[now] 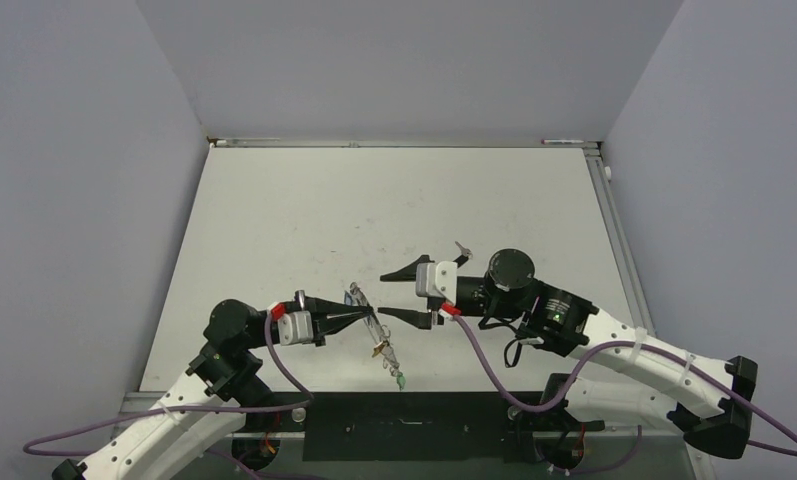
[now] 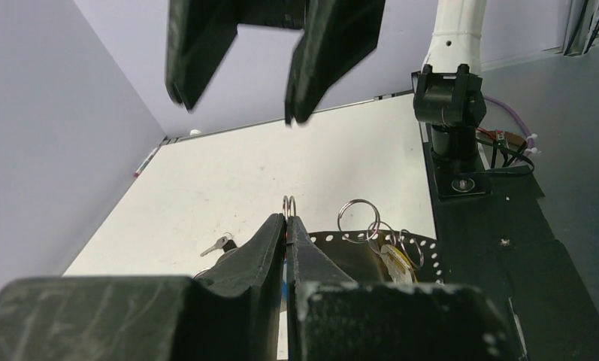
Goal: Put the keys on the keyring
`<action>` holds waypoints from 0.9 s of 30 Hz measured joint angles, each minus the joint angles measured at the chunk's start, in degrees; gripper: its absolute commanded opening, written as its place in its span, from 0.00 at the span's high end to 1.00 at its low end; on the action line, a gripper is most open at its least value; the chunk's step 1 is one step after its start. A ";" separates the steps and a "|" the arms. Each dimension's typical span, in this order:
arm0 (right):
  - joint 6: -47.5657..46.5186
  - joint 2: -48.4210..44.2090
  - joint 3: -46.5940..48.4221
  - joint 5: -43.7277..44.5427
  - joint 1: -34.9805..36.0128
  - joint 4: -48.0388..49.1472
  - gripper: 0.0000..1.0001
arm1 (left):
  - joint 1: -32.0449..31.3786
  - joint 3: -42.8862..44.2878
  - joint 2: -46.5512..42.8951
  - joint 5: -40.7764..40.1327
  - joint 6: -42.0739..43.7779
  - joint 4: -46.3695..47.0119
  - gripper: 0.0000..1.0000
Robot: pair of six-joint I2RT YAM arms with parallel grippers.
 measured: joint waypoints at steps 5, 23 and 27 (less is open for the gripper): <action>-4.13 0.50 7.54 4.92 2.10 -9.27 0.52 | 0.00 0.00 0.20 -0.76 0.26 -0.96 1.00; -9.86 8.39 11.45 12.96 6.45 -22.36 0.71 | 0.00 0.00 0.20 -1.95 0.48 -1.53 1.00; -9.97 8.68 11.45 13.35 6.45 -22.29 0.72 | 0.00 0.00 0.20 -1.95 0.48 -1.53 1.00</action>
